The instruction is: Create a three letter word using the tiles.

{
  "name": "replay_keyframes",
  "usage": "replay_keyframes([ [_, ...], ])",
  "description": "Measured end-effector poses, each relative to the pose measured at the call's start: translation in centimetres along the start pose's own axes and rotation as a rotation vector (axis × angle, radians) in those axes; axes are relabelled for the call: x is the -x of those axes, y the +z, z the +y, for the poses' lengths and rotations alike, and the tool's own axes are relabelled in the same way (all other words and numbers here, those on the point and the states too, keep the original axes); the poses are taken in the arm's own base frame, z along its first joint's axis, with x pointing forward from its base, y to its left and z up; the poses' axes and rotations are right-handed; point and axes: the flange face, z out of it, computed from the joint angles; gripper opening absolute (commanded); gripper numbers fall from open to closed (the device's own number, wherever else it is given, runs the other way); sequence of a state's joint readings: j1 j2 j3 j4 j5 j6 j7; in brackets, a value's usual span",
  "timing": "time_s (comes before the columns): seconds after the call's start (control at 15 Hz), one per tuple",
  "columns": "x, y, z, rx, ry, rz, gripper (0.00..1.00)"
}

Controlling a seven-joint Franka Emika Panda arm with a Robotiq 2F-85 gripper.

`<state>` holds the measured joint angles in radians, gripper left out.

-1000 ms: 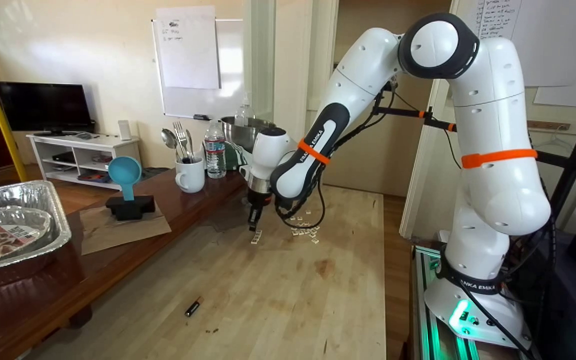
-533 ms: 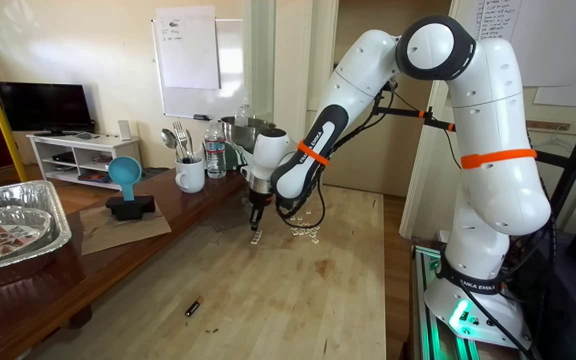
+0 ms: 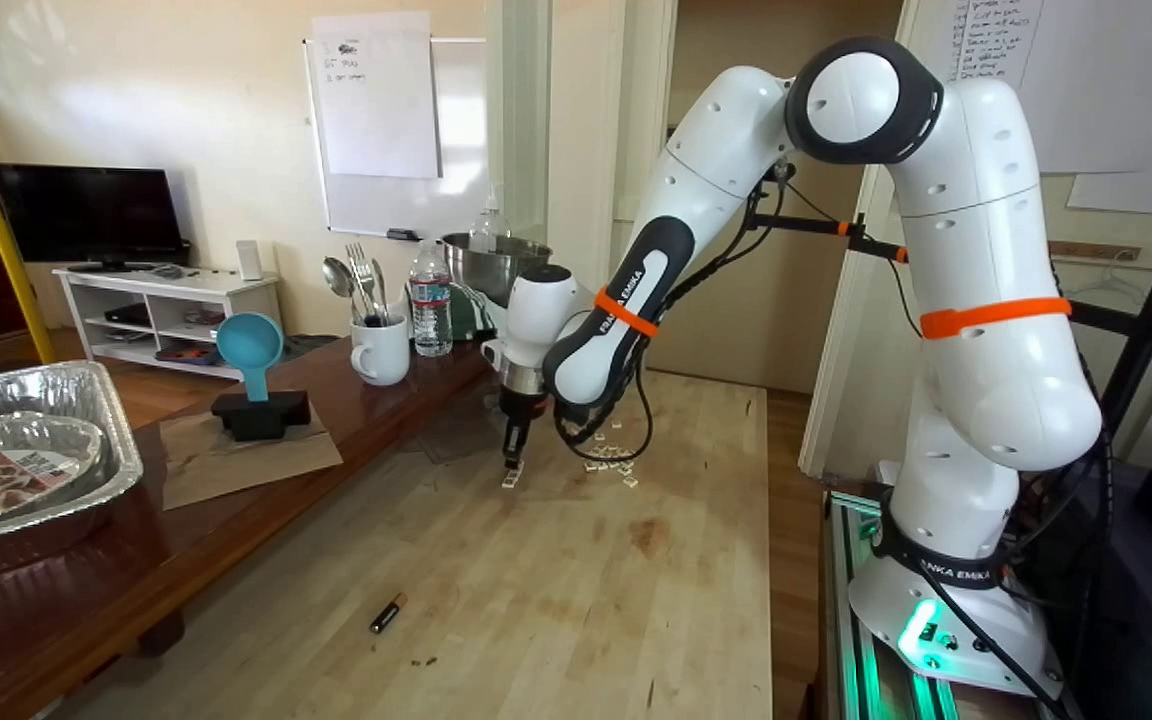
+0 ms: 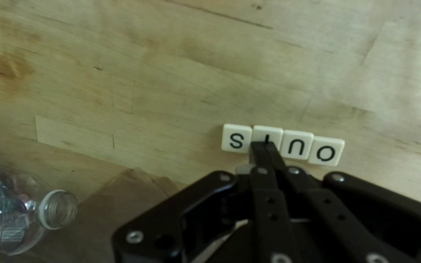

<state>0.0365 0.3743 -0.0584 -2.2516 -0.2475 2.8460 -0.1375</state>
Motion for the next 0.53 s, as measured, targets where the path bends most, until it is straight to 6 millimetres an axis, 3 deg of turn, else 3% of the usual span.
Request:
replay_keyframes([
  [0.53,0.15,0.13,0.3,0.01,-0.025,-0.004,0.0],
])
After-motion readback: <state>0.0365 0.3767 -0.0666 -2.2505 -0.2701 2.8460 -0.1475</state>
